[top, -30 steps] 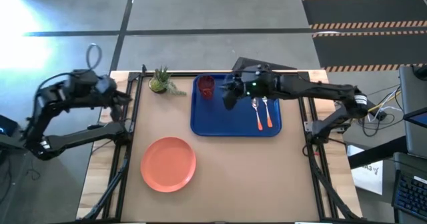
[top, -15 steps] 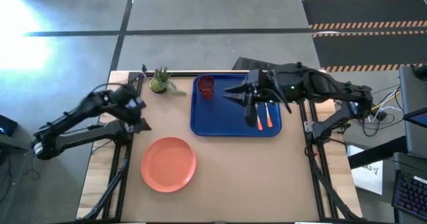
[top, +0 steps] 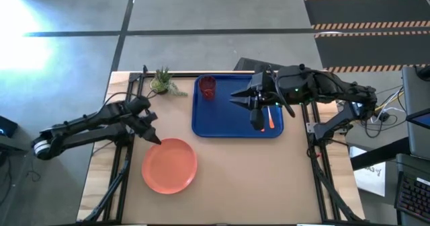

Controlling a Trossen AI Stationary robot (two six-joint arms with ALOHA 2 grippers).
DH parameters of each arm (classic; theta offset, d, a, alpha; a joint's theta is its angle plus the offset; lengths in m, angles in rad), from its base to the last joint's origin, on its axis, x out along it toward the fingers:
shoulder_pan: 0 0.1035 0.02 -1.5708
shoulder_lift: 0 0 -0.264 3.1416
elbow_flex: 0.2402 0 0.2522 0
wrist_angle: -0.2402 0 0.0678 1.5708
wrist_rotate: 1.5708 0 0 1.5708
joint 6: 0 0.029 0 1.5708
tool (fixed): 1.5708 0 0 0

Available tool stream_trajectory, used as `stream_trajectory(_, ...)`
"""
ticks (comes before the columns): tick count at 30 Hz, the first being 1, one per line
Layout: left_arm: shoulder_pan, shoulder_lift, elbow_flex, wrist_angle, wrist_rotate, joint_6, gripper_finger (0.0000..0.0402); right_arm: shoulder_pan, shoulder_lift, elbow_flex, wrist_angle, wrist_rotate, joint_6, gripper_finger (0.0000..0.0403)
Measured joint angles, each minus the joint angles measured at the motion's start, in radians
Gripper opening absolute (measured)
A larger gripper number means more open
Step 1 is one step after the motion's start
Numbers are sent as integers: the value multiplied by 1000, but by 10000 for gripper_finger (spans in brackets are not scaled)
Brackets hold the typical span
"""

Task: Pick and place plate/cup/fork/spoon on tray
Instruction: Put the plate on the center of the serving tray

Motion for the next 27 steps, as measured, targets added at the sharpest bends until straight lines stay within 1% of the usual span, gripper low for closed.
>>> stream_trajectory(5, -3, 1, 38, 6, -105, 26, 135, 0, 0, -1, 0, 0, -5, 79)
stream_trajectory(11, -43, 7, 105, -1, -153, 29, 115, 0, 0, -1, 2, 0, -4, 79)
stream_trajectory(14, -103, 22, 124, -12, -215, 44, 111, 0, 0, -1, 3, 0, 4, 79)
stream_trajectory(18, -212, 67, 147, -57, -339, 45, 102, 0, 0, -2, 4, 0, 3, 79)
stream_trajectory(22, -309, 133, 179, -98, -415, 45, 98, 0, 0, -2, 7, 0, 3, 79)
stream_trajectory(27, -374, 224, 196, -108, -477, 46, 97, 0, 0, -2, 7, 0, 4, 79)
